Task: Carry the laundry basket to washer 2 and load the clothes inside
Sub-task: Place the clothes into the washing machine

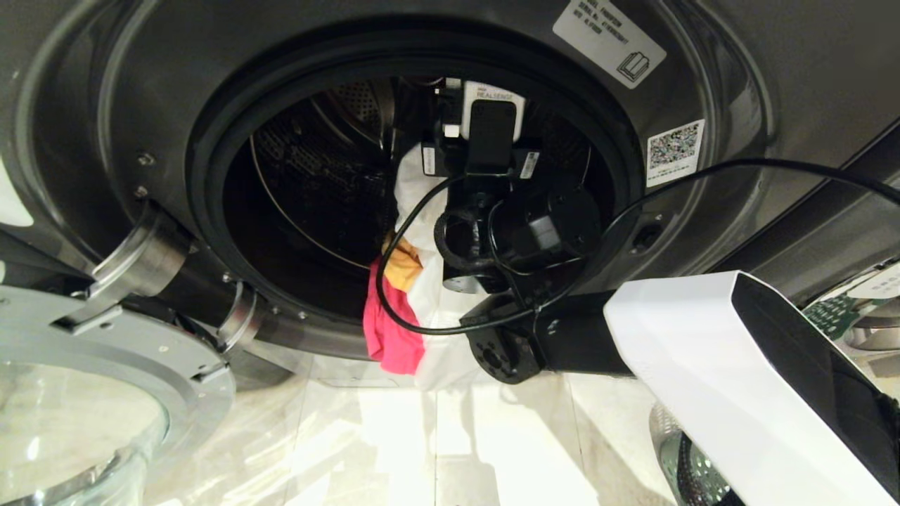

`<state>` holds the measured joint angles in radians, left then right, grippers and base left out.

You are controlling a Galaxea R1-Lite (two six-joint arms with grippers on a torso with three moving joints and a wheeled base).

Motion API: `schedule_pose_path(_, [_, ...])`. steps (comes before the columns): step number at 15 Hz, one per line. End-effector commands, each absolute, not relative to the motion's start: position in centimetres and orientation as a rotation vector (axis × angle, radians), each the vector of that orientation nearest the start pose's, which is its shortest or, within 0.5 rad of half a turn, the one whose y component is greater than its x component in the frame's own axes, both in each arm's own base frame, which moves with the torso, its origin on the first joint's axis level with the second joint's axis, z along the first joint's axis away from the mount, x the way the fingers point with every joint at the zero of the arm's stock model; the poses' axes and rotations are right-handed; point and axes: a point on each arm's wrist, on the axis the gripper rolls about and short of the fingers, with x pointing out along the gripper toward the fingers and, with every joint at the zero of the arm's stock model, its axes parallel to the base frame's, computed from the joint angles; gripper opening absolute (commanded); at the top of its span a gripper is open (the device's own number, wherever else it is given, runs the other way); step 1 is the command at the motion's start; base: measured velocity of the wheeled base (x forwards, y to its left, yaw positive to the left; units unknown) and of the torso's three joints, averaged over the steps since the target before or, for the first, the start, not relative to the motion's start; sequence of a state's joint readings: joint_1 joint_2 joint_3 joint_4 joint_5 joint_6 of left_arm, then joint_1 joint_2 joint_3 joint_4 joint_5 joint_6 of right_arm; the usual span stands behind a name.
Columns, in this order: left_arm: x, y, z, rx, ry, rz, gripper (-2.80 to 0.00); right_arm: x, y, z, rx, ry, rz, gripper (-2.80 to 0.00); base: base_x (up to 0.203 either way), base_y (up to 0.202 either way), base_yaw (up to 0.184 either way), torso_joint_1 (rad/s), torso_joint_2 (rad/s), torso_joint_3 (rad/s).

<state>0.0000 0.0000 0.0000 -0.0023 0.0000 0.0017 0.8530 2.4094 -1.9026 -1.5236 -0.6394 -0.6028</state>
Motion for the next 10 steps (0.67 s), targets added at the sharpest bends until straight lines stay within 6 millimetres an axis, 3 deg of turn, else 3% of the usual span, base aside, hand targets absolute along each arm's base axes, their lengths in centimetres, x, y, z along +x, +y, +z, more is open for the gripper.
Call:
schedule_pose_path(1, [-2.3,0.0,7.5,0.002,-0.002,0.0,-2.8,32.1,34.7,24.9,0.1,-0.732,-0.035,-2.8,0.0,0.0,0.0,0.0,0.0,0.0])
schedule_pose_path(10, [-2.3,0.0,7.5,0.002,-0.001,0.0,-2.8,34.9,34.2,21.7,0.056,-0.692,-0.063,-2.8,0.0,0.0,0.0,0.0,0.0,0.0])
